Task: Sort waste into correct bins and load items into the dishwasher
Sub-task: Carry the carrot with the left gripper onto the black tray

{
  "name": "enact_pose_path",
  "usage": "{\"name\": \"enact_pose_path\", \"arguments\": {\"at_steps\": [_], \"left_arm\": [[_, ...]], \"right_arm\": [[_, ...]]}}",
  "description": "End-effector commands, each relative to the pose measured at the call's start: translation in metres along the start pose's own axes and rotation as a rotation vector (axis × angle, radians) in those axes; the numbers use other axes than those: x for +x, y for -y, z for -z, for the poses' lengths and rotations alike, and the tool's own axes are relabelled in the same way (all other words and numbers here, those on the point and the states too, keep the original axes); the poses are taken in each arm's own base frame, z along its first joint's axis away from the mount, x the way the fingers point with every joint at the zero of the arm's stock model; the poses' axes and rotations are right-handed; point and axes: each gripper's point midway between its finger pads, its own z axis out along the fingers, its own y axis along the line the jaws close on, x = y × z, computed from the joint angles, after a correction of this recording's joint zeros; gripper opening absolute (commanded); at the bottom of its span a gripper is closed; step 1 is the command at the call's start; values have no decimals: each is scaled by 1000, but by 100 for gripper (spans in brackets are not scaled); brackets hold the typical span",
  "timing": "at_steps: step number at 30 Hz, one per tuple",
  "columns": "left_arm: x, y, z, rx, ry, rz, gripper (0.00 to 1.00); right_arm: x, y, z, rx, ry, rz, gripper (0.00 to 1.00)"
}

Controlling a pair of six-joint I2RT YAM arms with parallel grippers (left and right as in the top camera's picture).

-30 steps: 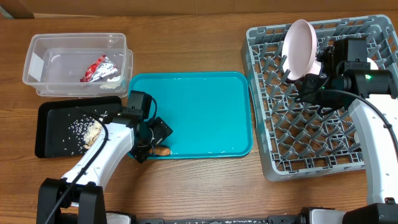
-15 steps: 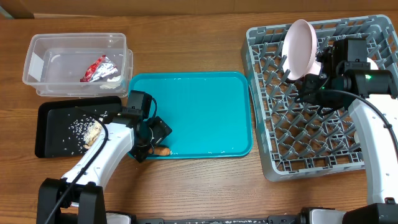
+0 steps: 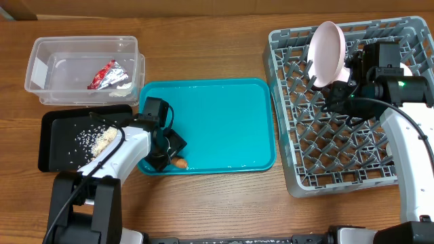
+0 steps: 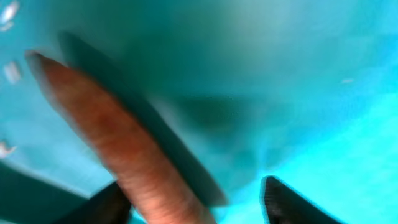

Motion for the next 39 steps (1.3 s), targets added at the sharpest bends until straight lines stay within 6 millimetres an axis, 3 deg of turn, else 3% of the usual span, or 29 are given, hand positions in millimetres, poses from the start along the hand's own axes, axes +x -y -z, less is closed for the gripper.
{"name": "enact_pose_path", "arguments": {"at_steps": [1,9,14,17,22,28,31,33,39], "left_arm": [[2,0,-15,-1,-17,-7,50],[-9,16,-14,63,29,-51,26],[-16,22,-11,86,47,-50,21],[-26,28,-5,105,67,-106,13],[-47,43,21,127,103,-170,12],[-89,52,76,140,173,-245,4],[-113,40,101,111,211,-206,4],[-138,18,121,56,260,-150,4],[-177,-48,132,-64,320,19,4]], "right_arm": [[-2,0,2,-3,10,-7,41],[-2,0,2,-3,11,-6,41],[-2,0,2,-3,11,-6,40],[-2,0,2,-3,11,-6,40],[-2,0,2,-3,11,-6,41],[-2,0,2,-2,11,-6,41],[-2,0,2,-2,11,-6,41],[-2,0,2,-2,10,-6,41],[-1,0,2,-1,5,-6,41]]}}
